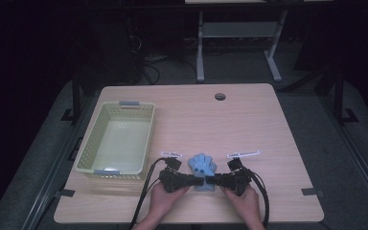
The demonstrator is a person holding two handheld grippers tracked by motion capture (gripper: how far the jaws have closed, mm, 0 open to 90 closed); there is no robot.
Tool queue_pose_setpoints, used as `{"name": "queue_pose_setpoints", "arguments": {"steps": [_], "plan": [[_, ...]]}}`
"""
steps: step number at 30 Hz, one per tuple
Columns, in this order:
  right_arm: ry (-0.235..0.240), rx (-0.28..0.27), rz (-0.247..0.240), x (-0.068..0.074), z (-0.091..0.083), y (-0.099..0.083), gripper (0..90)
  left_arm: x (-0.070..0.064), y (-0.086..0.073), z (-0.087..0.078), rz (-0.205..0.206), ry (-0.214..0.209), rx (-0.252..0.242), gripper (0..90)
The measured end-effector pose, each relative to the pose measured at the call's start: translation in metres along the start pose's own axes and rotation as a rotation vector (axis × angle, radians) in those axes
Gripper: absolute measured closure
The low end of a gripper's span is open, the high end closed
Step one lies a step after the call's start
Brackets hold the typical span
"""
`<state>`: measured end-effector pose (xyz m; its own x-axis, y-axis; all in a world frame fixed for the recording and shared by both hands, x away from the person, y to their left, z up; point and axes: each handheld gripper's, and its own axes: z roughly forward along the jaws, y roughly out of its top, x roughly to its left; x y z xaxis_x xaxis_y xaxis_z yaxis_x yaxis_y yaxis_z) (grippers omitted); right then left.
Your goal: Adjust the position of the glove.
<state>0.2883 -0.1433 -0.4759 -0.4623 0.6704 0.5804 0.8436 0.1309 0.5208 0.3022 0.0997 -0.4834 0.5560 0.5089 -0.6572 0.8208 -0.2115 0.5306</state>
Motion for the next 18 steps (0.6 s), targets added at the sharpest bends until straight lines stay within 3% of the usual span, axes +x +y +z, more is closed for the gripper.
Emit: {"name": "queue_pose_setpoints", "arguments": {"steps": [10, 18], "plan": [[0.015, -0.024, 0.012, -0.0004, 0.0016, -0.0003, 76.5, 0.0044, 0.0018, 0.0018, -0.022, -0.031, -0.005, 67.4], [0.063, -0.027, 0.039, -0.0058, 0.0, -0.0004, 78.6, 0.0065, 0.0036, 0.0009, -0.033, -0.053, -0.016, 68.7]]}}
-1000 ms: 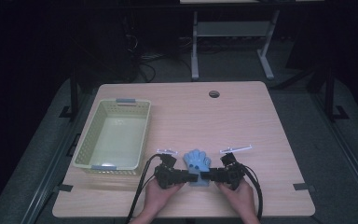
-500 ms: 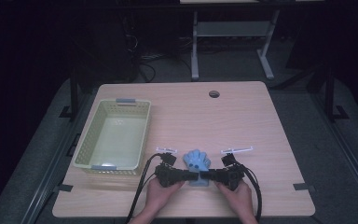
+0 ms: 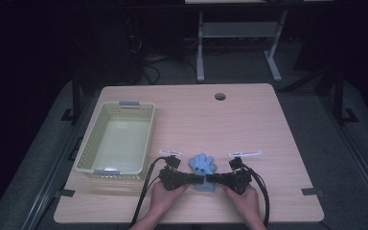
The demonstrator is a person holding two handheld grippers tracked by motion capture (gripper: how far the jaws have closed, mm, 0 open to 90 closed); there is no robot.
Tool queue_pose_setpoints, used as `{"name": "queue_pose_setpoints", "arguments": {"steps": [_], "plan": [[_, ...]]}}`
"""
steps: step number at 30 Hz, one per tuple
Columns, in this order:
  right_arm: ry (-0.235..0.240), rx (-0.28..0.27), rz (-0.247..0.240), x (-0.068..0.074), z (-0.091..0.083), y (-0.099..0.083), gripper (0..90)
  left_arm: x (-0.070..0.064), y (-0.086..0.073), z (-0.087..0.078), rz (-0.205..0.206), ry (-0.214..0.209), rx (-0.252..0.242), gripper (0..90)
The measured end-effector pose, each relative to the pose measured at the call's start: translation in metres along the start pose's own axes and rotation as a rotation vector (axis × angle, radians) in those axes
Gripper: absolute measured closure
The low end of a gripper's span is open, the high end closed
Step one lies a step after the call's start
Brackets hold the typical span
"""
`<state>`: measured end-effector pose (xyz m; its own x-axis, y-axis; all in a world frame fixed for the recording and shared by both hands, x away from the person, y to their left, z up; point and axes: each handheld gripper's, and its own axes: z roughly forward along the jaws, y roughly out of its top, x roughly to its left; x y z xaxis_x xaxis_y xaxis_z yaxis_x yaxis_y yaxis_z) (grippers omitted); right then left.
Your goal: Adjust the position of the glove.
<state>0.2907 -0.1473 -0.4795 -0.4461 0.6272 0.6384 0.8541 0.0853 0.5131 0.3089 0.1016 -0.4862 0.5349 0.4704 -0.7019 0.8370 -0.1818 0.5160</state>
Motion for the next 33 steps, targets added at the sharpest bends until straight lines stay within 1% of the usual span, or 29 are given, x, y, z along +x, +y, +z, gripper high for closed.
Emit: {"name": "queue_pose_setpoints", "arguments": {"steps": [4, 12, 13, 17, 23, 24, 26, 28, 29, 30, 31, 32, 33], "plan": [[0.004, -0.005, 0.003, 0.001, -0.001, 0.0, 78.8, 0.001, 0.002, 0.0, 0.002, -0.011, -0.002, 69.1], [0.017, -0.013, 0.004, 0.003, -0.003, 0.0, 79.1, 0.0, 0.003, -0.002, 0.001, -0.016, -0.007, 69.8], [0.016, -0.013, -0.002, 0.003, -0.003, 0.0, 79.1, 0.0, 0.003, -0.002, 0.001, -0.015, -0.008, 70.0], [0.022, -0.01, -0.007, 0.004, -0.003, 0.0, 79.3, -0.001, 0.003, -0.002, 0.011, -0.014, 0.0, 70.9], [0.031, -0.019, 0.001, 0.006, -0.005, -0.001, 79.3, -0.002, 0.004, -0.005, 0.006, -0.026, -0.012, 71.1], [0.032, -0.022, -0.004, 0.006, -0.005, 0.0, 79.3, -0.002, 0.004, -0.005, 0.01, -0.028, -0.011, 71.1], [0.036, -0.025, -0.009, 0.007, -0.006, 0.001, 79.3, -0.004, 0.005, -0.006, 0.01, -0.031, -0.019, 71.1], [0.04, -0.028, -0.004, 0.009, -0.008, 0.002, 79.3, -0.006, 0.006, -0.008, 0.013, -0.033, -0.024, 71.1], [0.039, -0.034, -0.014, 0.009, -0.009, 0.003, 79.3, -0.007, 0.006, -0.009, 0.017, -0.034, -0.025, 71.1], [0.04, -0.035, -0.011, 0.011, -0.01, 0.003, 79.3, -0.008, 0.007, -0.01, 0.024, -0.035, -0.026, 71.1], [0.04, -0.04, -0.022, 0.011, -0.011, 0.004, 79.3, -0.01, 0.008, -0.011, 0.021, -0.036, -0.031, 71.1], [0.041, -0.039, -0.022, 0.013, -0.012, 0.005, 79.3, -0.011, 0.009, -0.012, 0.029, -0.039, -0.033, 71.0], [0.042, -0.042, -0.024, 0.015, -0.014, 0.006, 79.3, -0.013, 0.01, -0.013, 0.027, -0.041, -0.036, 71.1]]}}
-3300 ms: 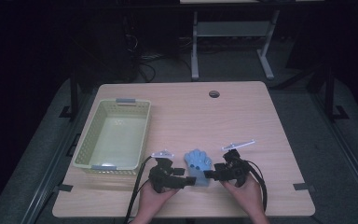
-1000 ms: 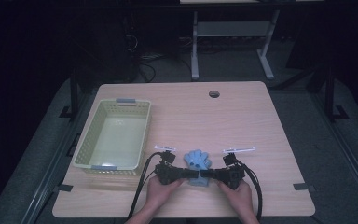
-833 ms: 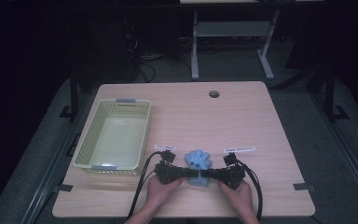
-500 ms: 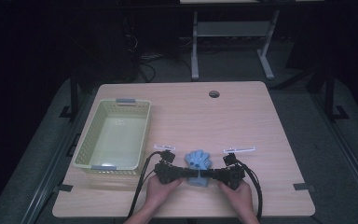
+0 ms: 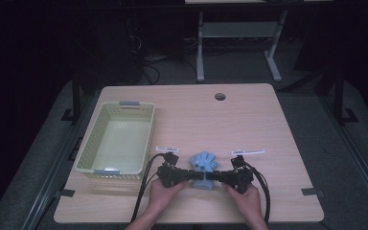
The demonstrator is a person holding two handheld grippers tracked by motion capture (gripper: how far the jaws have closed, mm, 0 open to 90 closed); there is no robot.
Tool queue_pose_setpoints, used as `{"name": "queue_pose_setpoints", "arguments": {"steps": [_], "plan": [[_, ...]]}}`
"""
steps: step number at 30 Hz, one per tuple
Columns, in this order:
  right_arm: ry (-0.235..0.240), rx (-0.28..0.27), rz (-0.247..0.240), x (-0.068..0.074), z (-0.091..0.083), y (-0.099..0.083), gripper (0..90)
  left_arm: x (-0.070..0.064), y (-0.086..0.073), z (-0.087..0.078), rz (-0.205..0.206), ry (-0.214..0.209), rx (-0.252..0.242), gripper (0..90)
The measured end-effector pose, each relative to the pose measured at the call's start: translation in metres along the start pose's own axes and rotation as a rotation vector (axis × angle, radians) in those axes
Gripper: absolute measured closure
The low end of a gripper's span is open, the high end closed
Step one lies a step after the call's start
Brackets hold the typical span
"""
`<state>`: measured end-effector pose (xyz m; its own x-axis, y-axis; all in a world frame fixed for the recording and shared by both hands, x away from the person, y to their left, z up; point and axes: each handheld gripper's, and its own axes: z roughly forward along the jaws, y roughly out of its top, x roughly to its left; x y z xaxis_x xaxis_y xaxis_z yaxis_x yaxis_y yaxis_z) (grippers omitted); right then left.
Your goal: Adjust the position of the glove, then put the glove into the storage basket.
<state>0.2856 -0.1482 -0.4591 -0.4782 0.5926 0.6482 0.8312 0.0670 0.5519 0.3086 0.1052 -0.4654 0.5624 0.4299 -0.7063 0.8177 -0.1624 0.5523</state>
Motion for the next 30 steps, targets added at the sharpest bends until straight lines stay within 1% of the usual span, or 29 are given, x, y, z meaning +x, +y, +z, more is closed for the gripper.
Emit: {"name": "queue_pose_setpoints", "arguments": {"steps": [4, 7, 8, 11, 15, 16, 18, 19, 20, 21, 22, 24, 25, 26, 28, 30], "plan": [[-0.01, -0.012, -0.029, 0.006, -0.005, 0.004, 79.3, -0.005, 0.004, -0.003, 0.02, 0.0, -0.001, 71.1], [-0.006, -0.018, -0.036, 0.008, -0.007, 0.005, 79.3, -0.008, 0.006, -0.005, 0.029, 0.004, 0.0, 71.1], [-0.004, -0.018, -0.029, 0.009, -0.008, 0.006, 79.3, -0.01, 0.007, -0.006, 0.03, 0.003, -0.002, 71.1], [-0.002, -0.02, -0.039, 0.01, -0.009, 0.007, 79.2, -0.011, 0.008, -0.007, 0.032, 0.002, -0.003, 71.0], [-0.002, -0.017, -0.036, 0.012, -0.009, 0.008, 79.3, -0.012, 0.009, -0.008, 0.037, 0.005, 0.0, 71.0], [-0.001, -0.016, -0.038, 0.012, -0.009, 0.009, 79.2, -0.012, 0.009, -0.009, 0.044, 0.007, 0.003, 71.0], [-0.005, -0.016, -0.049, 0.014, -0.009, 0.01, 79.2, -0.012, 0.009, -0.011, 0.044, 0.005, 0.001, 71.0], [-0.003, -0.012, -0.043, 0.015, -0.009, 0.01, 79.2, -0.013, 0.009, -0.011, 0.04, 0.002, -0.002, 71.0], [-0.005, -0.015, -0.053, 0.015, -0.008, 0.01, 79.2, -0.013, 0.009, -0.012, 0.041, 0.004, -0.005, 71.0], [-0.002, -0.014, -0.044, 0.017, -0.008, 0.011, 79.2, -0.013, 0.009, -0.013, 0.045, 0.001, -0.003, 71.0], [-0.002, -0.012, -0.048, 0.017, -0.008, 0.011, 79.3, -0.013, 0.01, -0.014, 0.04, 0.004, -0.008, 71.0], [0.001, -0.01, -0.045, 0.018, -0.008, 0.013, 79.2, -0.014, 0.01, -0.016, 0.045, 0.0, -0.008, 71.0], [0.001, -0.01, -0.054, 0.019, -0.008, 0.014, 79.3, -0.014, 0.01, -0.017, 0.05, 0.005, -0.007, 71.0], [0.001, -0.007, -0.053, 0.02, -0.008, 0.015, 79.2, -0.014, 0.011, -0.018, 0.045, -0.001, -0.013, 71.1], [0.001, -0.011, -0.059, 0.021, -0.008, 0.017, 79.2, -0.014, 0.012, -0.019, 0.046, 0.002, -0.015, 71.0], [0.005, -0.006, -0.05, 0.023, -0.007, 0.018, 79.3, -0.015, 0.013, -0.021, 0.045, 0.004, -0.018, 71.0]]}}
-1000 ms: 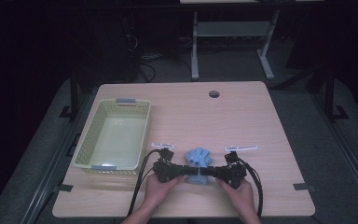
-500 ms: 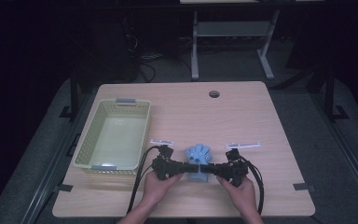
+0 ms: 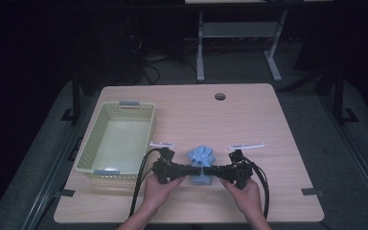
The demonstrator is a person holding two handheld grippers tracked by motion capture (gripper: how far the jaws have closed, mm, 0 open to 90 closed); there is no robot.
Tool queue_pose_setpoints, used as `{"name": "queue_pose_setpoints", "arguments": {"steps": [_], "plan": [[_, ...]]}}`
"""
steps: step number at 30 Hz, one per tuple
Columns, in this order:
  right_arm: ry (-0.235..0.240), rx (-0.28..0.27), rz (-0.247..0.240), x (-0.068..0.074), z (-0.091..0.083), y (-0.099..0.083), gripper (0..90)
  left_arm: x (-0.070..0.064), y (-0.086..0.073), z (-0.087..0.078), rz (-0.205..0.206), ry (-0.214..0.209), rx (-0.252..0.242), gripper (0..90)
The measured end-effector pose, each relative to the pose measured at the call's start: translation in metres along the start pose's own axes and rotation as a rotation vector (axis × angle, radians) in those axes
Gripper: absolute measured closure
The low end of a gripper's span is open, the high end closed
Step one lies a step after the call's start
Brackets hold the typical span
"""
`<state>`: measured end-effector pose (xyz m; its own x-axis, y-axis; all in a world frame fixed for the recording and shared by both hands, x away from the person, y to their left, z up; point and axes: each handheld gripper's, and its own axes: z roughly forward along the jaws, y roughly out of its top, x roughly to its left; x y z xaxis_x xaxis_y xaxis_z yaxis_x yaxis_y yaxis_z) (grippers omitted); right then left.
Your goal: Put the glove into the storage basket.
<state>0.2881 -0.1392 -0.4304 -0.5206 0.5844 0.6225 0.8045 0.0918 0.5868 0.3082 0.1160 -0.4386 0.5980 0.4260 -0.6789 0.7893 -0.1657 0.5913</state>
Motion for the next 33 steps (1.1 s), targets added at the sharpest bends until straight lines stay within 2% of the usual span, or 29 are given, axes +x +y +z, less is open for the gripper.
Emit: {"name": "queue_pose_setpoints", "arguments": {"steps": [11, 20, 33], "plan": [[0.021, -0.003, -0.017, 0.009, 0.002, 0.015, 79.2, -0.004, 0.011, -0.016, 0.024, 0.004, -0.011, 71.1], [0.03, -0.014, -0.056, 0.021, 0.001, 0.031, 79.2, -0.007, 0.021, -0.03, 0.036, -0.004, -0.034, 71.0], [0.048, -0.007, -0.083, 0.036, 0.009, 0.051, 79.2, -0.007, 0.031, -0.053, 0.044, -0.002, -0.057, 71.0]]}}
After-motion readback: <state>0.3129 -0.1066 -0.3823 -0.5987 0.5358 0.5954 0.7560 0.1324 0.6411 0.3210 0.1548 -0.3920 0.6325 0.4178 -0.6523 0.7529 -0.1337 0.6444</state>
